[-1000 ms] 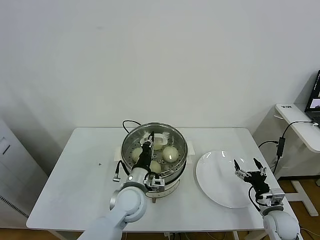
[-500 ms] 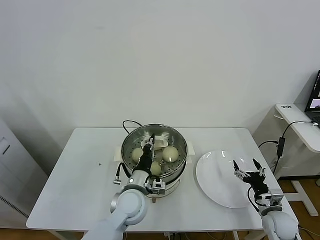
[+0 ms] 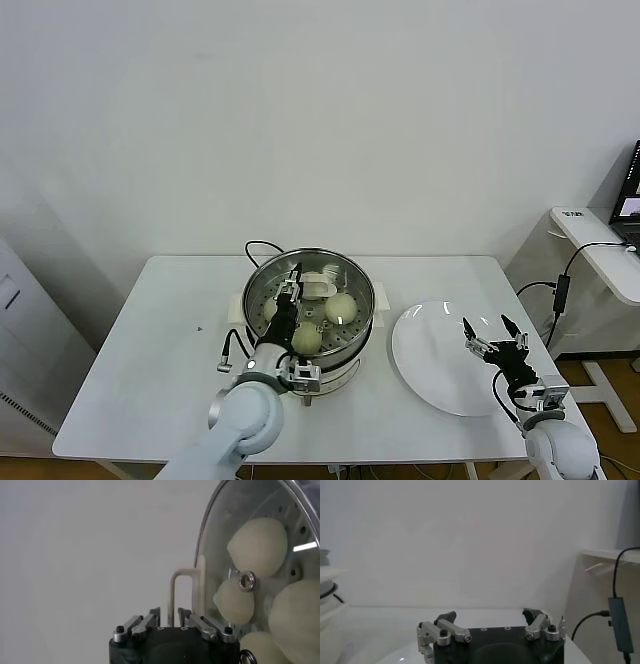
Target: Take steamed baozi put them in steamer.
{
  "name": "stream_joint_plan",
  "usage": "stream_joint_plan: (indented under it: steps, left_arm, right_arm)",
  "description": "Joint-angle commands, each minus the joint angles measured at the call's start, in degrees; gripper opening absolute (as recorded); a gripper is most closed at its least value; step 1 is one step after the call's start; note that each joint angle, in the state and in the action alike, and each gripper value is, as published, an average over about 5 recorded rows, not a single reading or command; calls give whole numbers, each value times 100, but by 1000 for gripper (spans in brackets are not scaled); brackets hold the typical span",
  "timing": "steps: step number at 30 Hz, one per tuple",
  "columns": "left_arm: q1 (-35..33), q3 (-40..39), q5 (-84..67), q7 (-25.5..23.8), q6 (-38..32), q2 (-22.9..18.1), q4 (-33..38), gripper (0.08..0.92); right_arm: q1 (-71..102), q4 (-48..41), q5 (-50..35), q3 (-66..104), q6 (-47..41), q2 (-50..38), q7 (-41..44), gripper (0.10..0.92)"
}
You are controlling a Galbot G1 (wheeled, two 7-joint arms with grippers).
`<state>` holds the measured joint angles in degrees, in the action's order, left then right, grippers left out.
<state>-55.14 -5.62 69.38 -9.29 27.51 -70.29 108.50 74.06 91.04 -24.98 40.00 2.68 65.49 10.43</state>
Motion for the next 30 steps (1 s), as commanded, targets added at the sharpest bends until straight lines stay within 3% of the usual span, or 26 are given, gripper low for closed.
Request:
stream_joint_plan:
  steps: [1, 4, 6, 11, 16, 23, 30]
  left_arm:
    - [-700, 943, -4880, -937, -1062, 1045, 1757, 492]
    - [-819, 1471, -6839, -1079, -1245, 1206, 2043, 579]
    - [-868, 1879, -8290, -925, -1238, 1120, 2141, 640]
    - [-863, 3136, -10797, 552, -834, 595, 1868, 777]
    - [-1118, 4051, -10970, 1199, -768, 696, 932, 820]
    - [-1584, 4237, -10399, 1191, -1164, 1065, -612, 823]
    - [-1650, 4004, -10268, 1210, -1261, 1218, -1130, 823]
  right_arm:
    - [-5, 100, -545, -68, 8, -299, 247, 823]
    - [-66, 119, -610, -115, -27, -353, 352, 823]
    - [-114, 142, -559, -153, -34, -354, 380, 823]
    - [-184, 204, -322, -215, 10, -314, 315, 823]
    - [-131, 251, -407, -219, 33, -292, 237, 823]
    - [-119, 291, -274, -200, 12, -201, 63, 823]
    - [38, 402, -228, -198, -220, -158, -224, 823]
